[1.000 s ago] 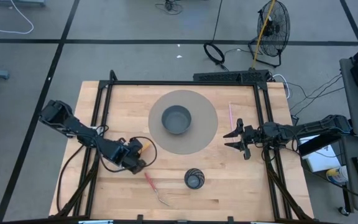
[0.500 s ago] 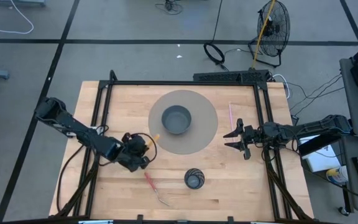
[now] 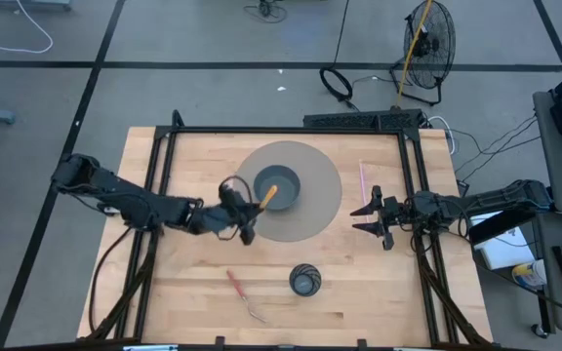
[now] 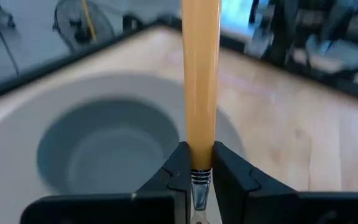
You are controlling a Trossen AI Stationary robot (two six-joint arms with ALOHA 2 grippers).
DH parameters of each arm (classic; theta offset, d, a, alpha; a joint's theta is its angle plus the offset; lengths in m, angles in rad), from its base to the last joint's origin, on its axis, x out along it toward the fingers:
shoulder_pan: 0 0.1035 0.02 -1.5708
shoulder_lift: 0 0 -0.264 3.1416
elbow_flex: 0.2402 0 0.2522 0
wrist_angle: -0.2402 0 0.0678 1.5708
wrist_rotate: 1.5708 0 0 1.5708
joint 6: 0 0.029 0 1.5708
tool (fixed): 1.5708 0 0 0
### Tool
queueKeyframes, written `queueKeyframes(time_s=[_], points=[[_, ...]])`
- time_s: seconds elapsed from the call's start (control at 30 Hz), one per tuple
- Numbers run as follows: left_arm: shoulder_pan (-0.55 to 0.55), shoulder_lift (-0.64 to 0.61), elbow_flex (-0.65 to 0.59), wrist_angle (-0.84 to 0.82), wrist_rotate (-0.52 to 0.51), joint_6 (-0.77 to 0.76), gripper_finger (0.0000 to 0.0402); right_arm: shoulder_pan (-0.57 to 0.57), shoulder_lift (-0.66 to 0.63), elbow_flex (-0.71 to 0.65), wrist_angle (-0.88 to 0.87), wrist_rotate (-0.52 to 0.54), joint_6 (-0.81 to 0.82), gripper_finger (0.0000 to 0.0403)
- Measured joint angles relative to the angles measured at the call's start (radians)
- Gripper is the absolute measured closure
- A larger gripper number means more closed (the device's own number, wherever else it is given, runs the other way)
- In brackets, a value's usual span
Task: Pick & Place Utensil
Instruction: Put the yellow spoon into the dark blue bowl
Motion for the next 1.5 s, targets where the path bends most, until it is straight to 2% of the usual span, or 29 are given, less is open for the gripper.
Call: queueKeyframes(time_s=[0.13,0.27,0.43,0.53,0.67,0.83,1.0,1.17,1.5], points=[[0.082,0.018,0.001,0.16,0.05,0.085,0.0352,0.0,0.0,0.0,-0.001,0.0,0.001,0.0248],[0.152,0.067,0.001,0.307,0.101,0.126,0.0362,0.0,0.0,0.0,-0.001,-0.001,0.001,0.0248],[0.224,0.16,0.001,0.426,0.168,0.112,0.0357,0.0,0.0,0.0,-0.011,-0.003,-0.001,0.0248],[0.255,0.216,0.001,0.474,0.17,0.085,0.0349,0.0,0.001,0.0,-0.02,-0.003,-0.001,0.0248],[0.287,0.278,0.001,0.569,0.166,0.064,0.0359,0.0,0.001,0.0,-0.022,-0.003,-0.002,0.0248],[0.307,0.35,0.001,0.68,0.099,0.018,0.036,0.0,0.001,0.0,-0.024,-0.003,-0.001,0.0248],[0.309,0.403,0.001,0.688,-0.019,-0.048,0.0346,0.0,0.006,0.0,-0.023,-0.003,-0.002,0.0248],[0.309,0.432,0.001,0.687,-0.088,-0.115,0.0358,0.0,0.015,0.0,-0.024,-0.003,-0.002,0.0248],[0.311,0.431,0.001,0.68,-0.156,-0.162,0.0342,0.0,0.018,0.0,-0.017,0.0,-0.002,0.0248]])
